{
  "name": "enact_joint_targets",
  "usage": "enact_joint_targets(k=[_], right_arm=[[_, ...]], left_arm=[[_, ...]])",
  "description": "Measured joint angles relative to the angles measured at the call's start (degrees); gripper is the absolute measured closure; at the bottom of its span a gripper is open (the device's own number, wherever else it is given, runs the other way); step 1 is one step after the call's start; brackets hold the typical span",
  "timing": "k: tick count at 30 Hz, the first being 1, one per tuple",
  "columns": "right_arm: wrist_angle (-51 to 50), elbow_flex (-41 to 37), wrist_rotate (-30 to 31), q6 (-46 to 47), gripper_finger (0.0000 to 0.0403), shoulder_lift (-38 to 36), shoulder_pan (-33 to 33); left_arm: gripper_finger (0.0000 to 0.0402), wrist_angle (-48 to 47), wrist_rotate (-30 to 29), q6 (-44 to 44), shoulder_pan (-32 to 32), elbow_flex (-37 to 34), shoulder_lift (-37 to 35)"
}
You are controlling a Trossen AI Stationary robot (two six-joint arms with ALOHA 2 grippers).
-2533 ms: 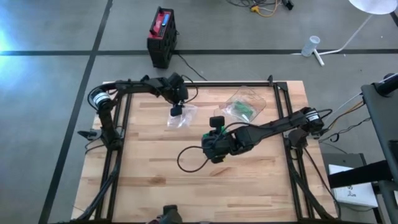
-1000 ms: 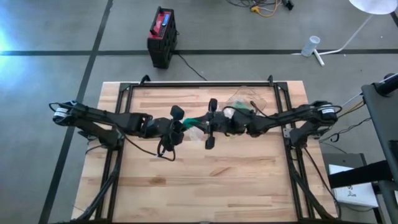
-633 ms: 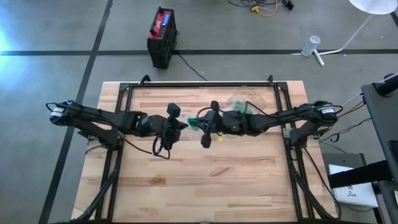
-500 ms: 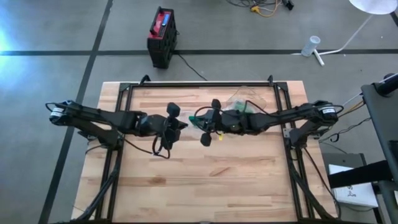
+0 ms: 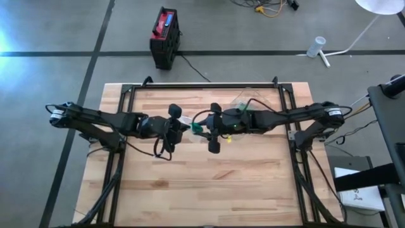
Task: Roll bandage
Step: Put the rolled dark green bandage into the transparent zip bag, then put the transparent zip bag with the rolled dark green bandage into the transparent bin
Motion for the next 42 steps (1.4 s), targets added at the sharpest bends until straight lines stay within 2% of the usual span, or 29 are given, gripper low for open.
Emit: enact_joint_targets(k=[3,6,8,12,14,18,22,24,26,28,29,31,33,34,36,37,39,42], right_arm=[[-5.3,2.7,0.1,0.1,0.0206,-0.7,0.0],[-6.0,3.5,0.1,0.6,0.0187,-0.8,0.0],[-7.4,3.8,0.1,0.6,0.0177,-0.8,0.0],[-13.5,5.6,0.6,2.1,0.0166,-1.9,0.1],[-15.7,6.1,1.4,3.2,0.0166,-2.7,0.1],[-17.4,6.1,1.6,3.4,0.0177,-4.2,0.1],[-17.5,6.1,1.8,3.1,0.0192,-4.3,0.1],[-17.5,6.1,2.0,3.2,0.0198,-4.1,0.0],[-17.9,6.1,2.0,3.4,0.0203,-4.0,0.1],[-18.3,6.1,2.1,3.6,0.0207,-3.7,0.1],[-18.5,6.1,2.1,3.5,0.0209,-3.7,0.1],[-18.3,6.1,2.6,2.3,0.0211,-3.5,0.0],[-17.9,6.1,4.8,0.6,0.0213,-3.5,-0.1],[-17.6,6.1,5.9,0.4,0.0214,-3.5,-0.3],[-17.4,6.1,7.0,0.0,0.0215,-3.5,-0.5],[-17.4,6.1,7.2,0.0,0.0216,-3.5,-0.6],[-17.0,6.0,7.3,-0.1,0.0215,-3.5,-0.8],[-15.4,6.0,7.1,-0.2,0.0215,-3.5,-0.9]], left_arm=[[0.0401,0.1,4.5,-2.9,0.4,0.0,-0.1],[0.0401,1.3,7.7,-3.7,0.7,-0.1,0.4],[0.0401,1.4,5.4,-3.1,0.6,-0.2,0.7],[0.0401,0.1,-3.9,-0.7,0.7,0.4,-0.1],[0.0401,0.4,-6.2,-0.8,0.9,1.1,-1.3],[0.0401,0.0,-0.5,-1.7,4.1,1.2,-2.6],[0.0401,-1.6,-0.8,-1.6,13.0,0.9,-3.0],[0.0401,-1.0,4.9,-5.2,18.8,0.9,-4.4],[0.0401,-0.9,15.3,-10.8,22.3,0.8,-5.0],[0.0401,-1.3,23.3,-12.5,21.9,0.4,-5.0],[0.0401,-1.6,24.8,-11.6,21.4,0.3,-5.0],[0.0401,-0.5,23.0,-8.4,21.6,0.3,-5.1],[0.0401,0.7,18.1,-7.9,25.3,0.6,-5.1],[0.0401,0.1,17.9,-9.1,27.1,1.0,-5.0],[0.0401,-1.4,22.7,-12.5,28.9,1.1,-5.0],[0.0401,-1.7,26.7,-13.2,28.5,1.1,-5.1],[0.0401,-2.0,29.9,-11.9,27.1,0.8,-5.2],[0.0401,-1.6,22.5,-10.2,26.3,0.7,-5.2]])
